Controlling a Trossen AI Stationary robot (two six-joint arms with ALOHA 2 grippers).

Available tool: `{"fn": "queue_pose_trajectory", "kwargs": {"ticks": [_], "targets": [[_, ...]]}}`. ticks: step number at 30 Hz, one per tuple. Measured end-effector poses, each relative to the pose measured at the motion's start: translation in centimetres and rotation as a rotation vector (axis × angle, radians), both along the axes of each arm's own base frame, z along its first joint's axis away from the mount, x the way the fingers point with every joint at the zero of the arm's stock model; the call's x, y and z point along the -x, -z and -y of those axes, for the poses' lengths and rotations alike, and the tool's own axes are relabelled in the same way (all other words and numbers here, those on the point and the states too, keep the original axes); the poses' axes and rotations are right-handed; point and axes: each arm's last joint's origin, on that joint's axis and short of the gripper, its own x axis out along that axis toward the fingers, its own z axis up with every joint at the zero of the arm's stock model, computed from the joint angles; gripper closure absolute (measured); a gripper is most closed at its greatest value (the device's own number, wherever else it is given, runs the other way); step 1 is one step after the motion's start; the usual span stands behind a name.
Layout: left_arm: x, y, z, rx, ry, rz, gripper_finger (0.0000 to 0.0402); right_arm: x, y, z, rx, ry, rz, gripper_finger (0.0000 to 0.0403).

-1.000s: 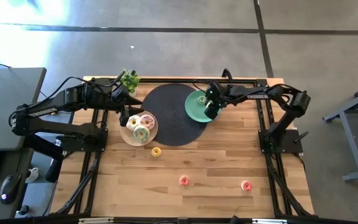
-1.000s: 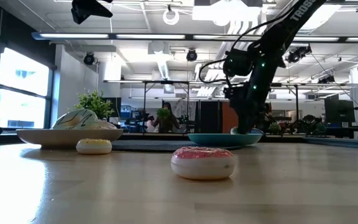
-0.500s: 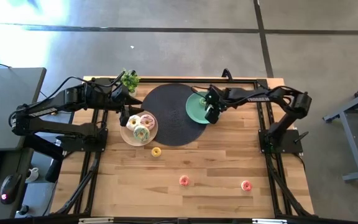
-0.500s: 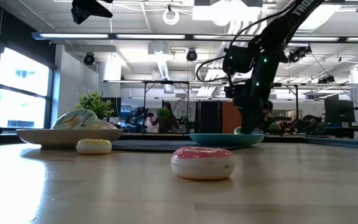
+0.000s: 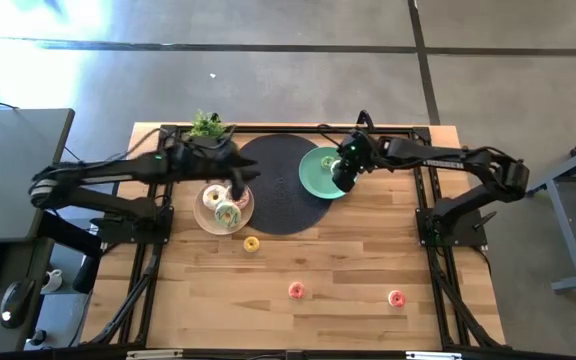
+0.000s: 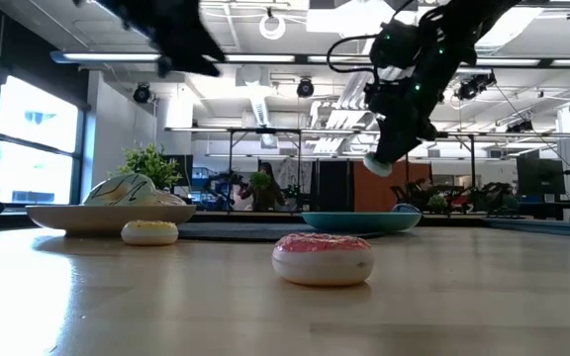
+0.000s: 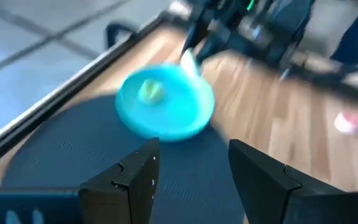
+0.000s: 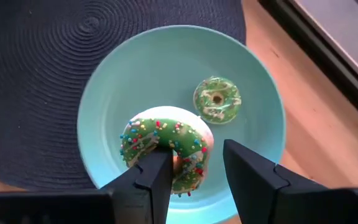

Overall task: Pick & Place donuts
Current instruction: Put the small green donut on the green plate

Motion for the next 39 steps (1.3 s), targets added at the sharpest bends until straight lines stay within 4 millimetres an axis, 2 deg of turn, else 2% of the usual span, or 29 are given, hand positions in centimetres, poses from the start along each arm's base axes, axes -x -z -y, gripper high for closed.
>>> {"fn": "queue_pose_trajectory", "kwargs": {"ticks": [6,10,15,19,22,26,30,35,39], "targets": [[-6.2,3.3,-1.1,0.011,0.107,0.140,0.0211,0.1,0.5,-0.2,-0.055,0.018,0.022,0.0266],[-9.6,5.5,-1.8,-0.017,0.137,0.235,0.0211,-0.1,0.6,-0.4,-0.070,0.025,0.043,0.0265],[-13.7,8.9,-2.7,-0.025,0.142,0.188,0.0211,-0.4,0.4,-0.5,-0.079,0.024,0.087,0.0265],[-16.6,10.4,-3.4,-0.024,0.127,0.157,0.0211,-0.9,0.7,-0.5,-0.105,0.014,0.101,0.0265],[-18.5,10.8,-3.8,-0.027,0.127,0.161,0.0211,-1.4,1.6,-0.8,-0.095,0.011,0.063,0.0265],[-20.0,10.1,-4.2,-0.009,0.123,0.117,0.0211,-2.0,2.4,-1.0,-0.113,-0.005,0.047,0.0265],[-20.7,10.6,-4.4,0.000,0.115,0.001,0.0211,-2.1,2.3,-1.1,-0.085,-0.029,0.051,0.0265],[-20.5,10.8,-4.4,0.002,0.111,-0.069,0.0211,-2.1,1.0,-1.2,-0.060,-0.166,0.088,0.0265],[-20.3,11.2,-4.4,-0.025,0.093,-0.114,0.0211,-2.0,-0.4,-1.3,-0.046,-0.191,0.138,0.0265]]}}
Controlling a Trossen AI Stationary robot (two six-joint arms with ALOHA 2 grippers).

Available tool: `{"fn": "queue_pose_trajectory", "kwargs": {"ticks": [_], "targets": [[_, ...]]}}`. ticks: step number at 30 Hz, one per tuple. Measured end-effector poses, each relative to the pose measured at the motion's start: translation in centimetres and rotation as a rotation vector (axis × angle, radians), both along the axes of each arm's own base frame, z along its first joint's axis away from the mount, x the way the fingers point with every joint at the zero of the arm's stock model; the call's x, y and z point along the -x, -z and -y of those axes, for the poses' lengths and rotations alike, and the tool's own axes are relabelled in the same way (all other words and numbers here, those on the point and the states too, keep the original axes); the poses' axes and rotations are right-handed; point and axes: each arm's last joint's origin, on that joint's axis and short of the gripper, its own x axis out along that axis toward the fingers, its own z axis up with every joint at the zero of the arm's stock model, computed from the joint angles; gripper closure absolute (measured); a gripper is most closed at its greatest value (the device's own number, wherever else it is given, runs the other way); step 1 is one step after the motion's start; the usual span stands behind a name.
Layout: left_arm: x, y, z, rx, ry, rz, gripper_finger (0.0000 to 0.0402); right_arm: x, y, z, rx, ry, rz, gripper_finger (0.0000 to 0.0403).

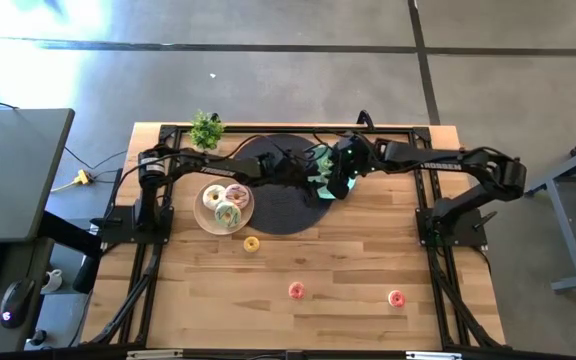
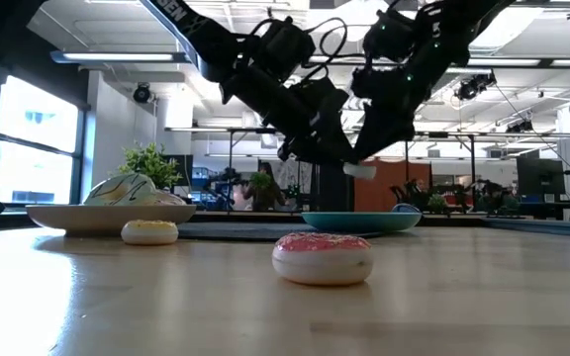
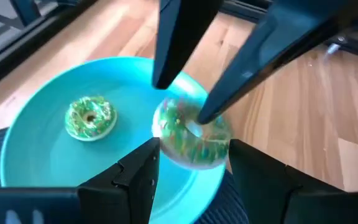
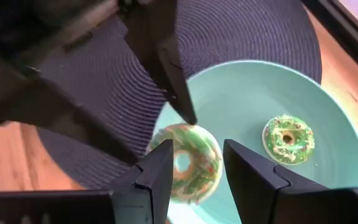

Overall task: Pick & Place donuts
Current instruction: Put the small green donut on the green plate, then put the small right pink donut on the green plate

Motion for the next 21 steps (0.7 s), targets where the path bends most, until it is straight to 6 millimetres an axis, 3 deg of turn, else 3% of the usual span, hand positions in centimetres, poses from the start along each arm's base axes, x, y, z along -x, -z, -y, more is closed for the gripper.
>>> {"fn": "queue_pose_trajectory", "kwargs": {"ticks": [8,12,16,21], "targets": [[0.2,0.1,-0.5,-0.012,-0.049,-0.013,0.0211,1.4,0.2,-0.2,0.064,0.077,-0.151,0.0265],[0.3,-0.3,-0.2,0.013,0.024,-0.007,0.0211,1.8,0.5,-0.6,0.024,0.064,-0.208,0.0265],[1.6,-4.1,-0.1,0.029,0.096,0.029,0.0211,1.8,0.7,-1.9,-0.031,0.031,-0.240,0.0265],[5.1,-10.1,0.1,0.005,0.119,0.009,0.0211,2.1,0.7,-4.5,-0.124,-0.014,-0.291,0.0265]]}}
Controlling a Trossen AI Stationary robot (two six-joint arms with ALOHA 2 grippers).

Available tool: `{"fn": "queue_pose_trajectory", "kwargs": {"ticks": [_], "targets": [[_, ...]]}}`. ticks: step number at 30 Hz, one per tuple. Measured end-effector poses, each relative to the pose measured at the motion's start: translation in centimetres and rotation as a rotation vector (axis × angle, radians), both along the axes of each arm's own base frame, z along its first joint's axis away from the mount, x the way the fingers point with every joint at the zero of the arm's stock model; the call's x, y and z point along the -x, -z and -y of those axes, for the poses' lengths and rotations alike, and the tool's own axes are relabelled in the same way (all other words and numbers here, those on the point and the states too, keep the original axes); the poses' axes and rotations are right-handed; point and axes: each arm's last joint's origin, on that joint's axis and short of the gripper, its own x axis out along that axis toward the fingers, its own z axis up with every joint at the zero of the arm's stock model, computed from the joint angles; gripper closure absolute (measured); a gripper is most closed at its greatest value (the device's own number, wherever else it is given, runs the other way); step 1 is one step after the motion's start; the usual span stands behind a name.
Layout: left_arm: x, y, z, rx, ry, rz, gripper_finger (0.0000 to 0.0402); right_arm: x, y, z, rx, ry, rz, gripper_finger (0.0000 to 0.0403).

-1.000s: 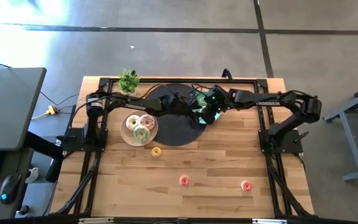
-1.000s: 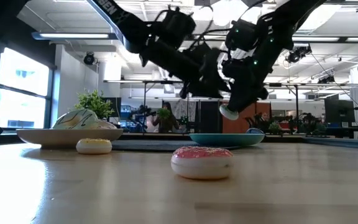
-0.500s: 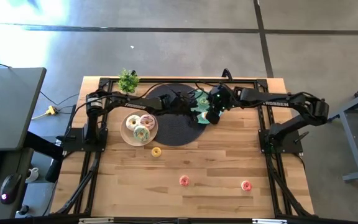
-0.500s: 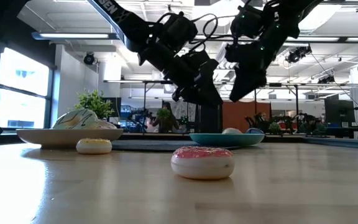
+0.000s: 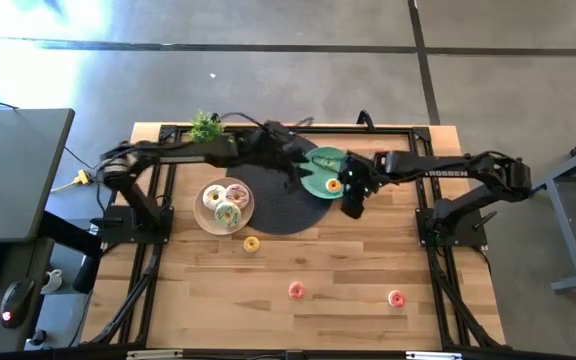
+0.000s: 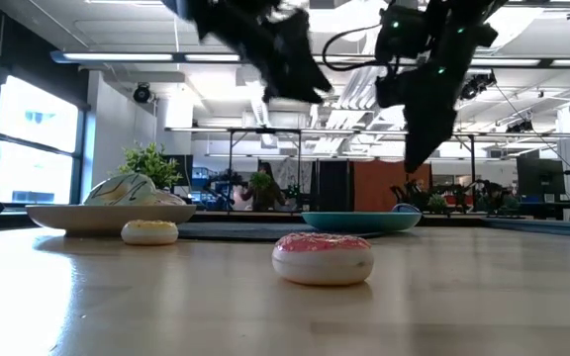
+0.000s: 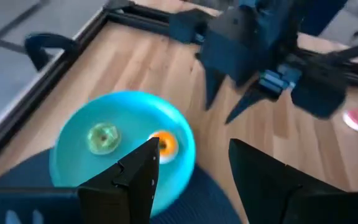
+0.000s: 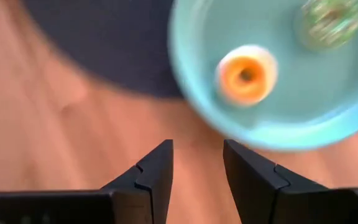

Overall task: Pick & Place donuts
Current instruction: Put the small right pink donut on the green plate

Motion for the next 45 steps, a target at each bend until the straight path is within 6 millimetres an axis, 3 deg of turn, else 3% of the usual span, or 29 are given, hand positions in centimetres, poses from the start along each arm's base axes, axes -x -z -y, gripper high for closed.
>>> {"fn": "queue_pose_trajectory", "kwargs": {"ticks": [5,10,16,23,27,33,45], "targets": [[4.8,-5.7,1.5,-0.073,0.039,0.042,0.0211,1.6,-0.4,-3.8,-0.112,-0.026,-0.136,0.0265],[9.0,-8.8,2.5,-0.095,0.015,0.065,0.0211,3.4,-0.6,-8.8,-0.295,-0.080,-0.307,0.0265],[11.8,-9.6,3.1,-0.078,-0.028,0.001,0.0211,5.1,-0.1,-15.2,-0.352,-0.233,-0.391,0.0265],[12.2,-9.1,3.1,-0.069,-0.034,-0.058,0.0211,7.1,0.3,-20.2,-0.311,-0.233,-0.347,0.0265],[11.6,-8.7,3.2,-0.059,-0.019,-0.071,0.0211,8.2,1.7,-21.9,-0.273,-0.237,-0.295,0.0265],[11.1,-8.2,4.0,-0.046,0.030,-0.096,0.0211,9.6,4.3,-23.5,-0.368,-0.219,-0.233,0.0265],[11.0,-8.2,4.3,-0.064,0.023,-0.098,0.0211,11.4,7.8,-23.0,-0.374,-0.266,-0.224,0.0265]]}}
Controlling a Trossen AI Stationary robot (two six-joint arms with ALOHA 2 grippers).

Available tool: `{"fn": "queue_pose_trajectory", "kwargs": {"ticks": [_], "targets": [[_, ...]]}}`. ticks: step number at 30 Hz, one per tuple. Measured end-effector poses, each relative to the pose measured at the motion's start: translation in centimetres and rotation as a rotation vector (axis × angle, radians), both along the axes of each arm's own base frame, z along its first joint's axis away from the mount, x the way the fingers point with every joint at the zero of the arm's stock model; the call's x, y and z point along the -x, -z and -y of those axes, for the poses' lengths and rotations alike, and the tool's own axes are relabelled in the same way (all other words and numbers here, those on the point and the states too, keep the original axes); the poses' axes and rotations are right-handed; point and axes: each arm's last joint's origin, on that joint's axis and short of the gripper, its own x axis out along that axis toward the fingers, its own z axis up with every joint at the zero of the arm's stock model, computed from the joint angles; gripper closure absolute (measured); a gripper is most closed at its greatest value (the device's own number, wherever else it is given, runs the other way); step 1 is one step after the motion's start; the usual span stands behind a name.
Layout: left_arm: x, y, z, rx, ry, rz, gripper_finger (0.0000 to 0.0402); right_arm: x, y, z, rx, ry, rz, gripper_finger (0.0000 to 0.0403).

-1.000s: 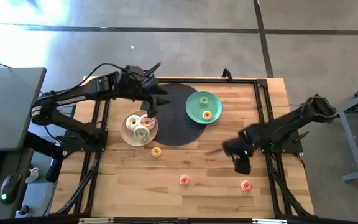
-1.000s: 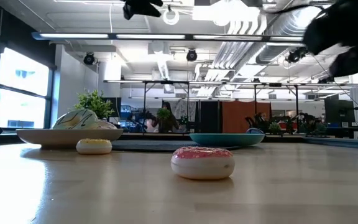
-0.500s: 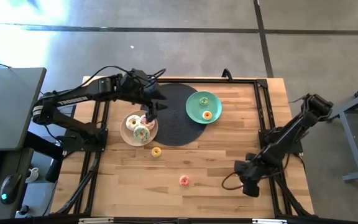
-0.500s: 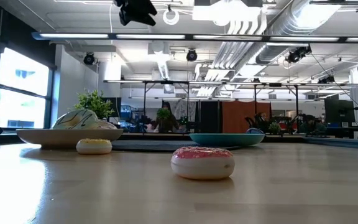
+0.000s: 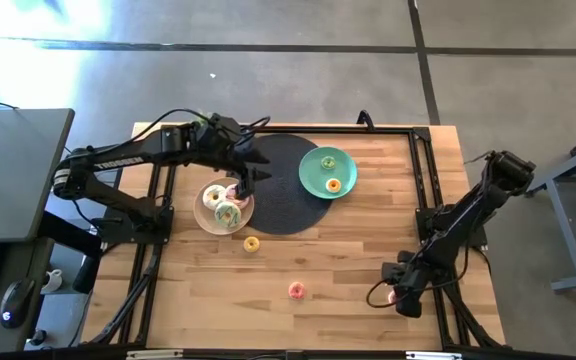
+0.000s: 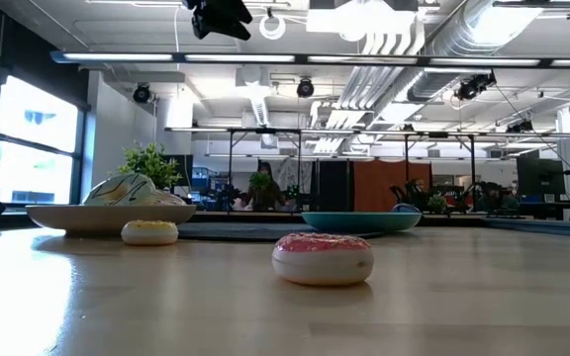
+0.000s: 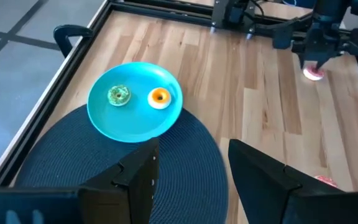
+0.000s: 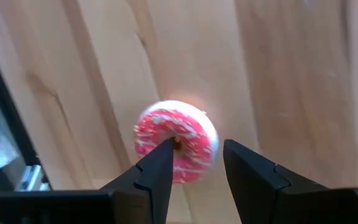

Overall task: Pick & Place donuts
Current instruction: Put the small right pink donut on the green plate

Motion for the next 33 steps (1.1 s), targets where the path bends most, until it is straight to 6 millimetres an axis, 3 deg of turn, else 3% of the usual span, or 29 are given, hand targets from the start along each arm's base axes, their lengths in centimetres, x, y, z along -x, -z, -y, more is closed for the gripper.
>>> {"fn": "queue_pose_trajectory", "kwargs": {"ticks": [6,11,14,19,23,26,28,33], "targets": [[0.0,0.0,0.0,-0.001,-0.001,0.003,0.0211,0.1,1.1,0.3,-0.090,0.060,-0.024,0.0278],[0.0,0.0,-0.1,-0.012,-0.016,0.002,0.0211,-1.1,0.7,0.8,-0.141,0.086,-0.023,0.0348],[-0.1,-0.1,-0.1,-0.014,-0.016,0.012,0.0211,-2.7,-0.3,1.1,-0.095,0.081,0.113,0.0390],[-0.2,-0.3,-0.1,-0.018,-0.016,0.036,0.0211,-6.4,-2.9,2.7,0.267,0.062,0.526,0.0366],[-0.3,-0.4,-0.1,-0.017,-0.010,0.052,0.0211,-9.0,-5.0,6.5,0.838,0.262,0.728,0.0360],[-0.3,-0.4,0.0,-0.004,0.003,0.049,0.0211,-10.3,-6.0,10.2,1.129,0.445,0.704,0.0372],[-0.3,-0.4,0.0,0.001,0.010,0.050,0.0211,-11.3,-6.3,13.1,1.118,0.520,0.636,0.0384],[-0.3,-0.4,0.0,0.009,0.022,0.052,0.0211,-11.4,-4.9,21.3,0.798,0.632,0.441,0.0396]]}}
